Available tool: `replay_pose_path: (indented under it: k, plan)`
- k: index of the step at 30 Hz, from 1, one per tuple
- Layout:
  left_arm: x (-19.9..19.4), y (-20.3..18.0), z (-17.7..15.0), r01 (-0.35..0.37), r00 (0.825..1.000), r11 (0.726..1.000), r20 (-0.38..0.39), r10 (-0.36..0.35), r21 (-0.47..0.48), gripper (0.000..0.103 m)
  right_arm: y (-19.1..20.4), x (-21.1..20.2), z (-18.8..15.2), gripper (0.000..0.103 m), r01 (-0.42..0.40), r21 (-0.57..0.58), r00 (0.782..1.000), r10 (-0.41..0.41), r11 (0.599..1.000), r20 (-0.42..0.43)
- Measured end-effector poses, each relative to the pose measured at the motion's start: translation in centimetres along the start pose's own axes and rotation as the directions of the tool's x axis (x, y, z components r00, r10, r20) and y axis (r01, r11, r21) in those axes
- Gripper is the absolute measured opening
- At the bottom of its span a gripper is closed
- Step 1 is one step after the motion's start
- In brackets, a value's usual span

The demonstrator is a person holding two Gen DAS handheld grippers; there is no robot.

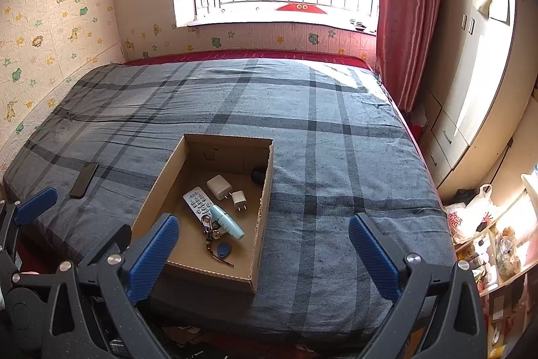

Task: Organize rigid objects

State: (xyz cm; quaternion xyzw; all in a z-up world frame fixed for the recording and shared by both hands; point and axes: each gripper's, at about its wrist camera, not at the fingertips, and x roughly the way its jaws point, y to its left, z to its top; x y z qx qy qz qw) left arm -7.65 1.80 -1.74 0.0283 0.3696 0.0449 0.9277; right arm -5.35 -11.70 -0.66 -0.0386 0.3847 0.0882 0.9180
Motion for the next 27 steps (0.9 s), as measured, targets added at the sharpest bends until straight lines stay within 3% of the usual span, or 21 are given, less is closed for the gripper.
replay_pose_path:
  k: [27]
  plan:
    - [1.2, -0.5, 0.2, 0.009, 1.0, 1.0, -0.015, -0.009, 0.018, 0.103, -0.4, 0.9, -0.1, 0.103, 0.008, 0.005, 1.0, -0.008, 1.0, -0.006]
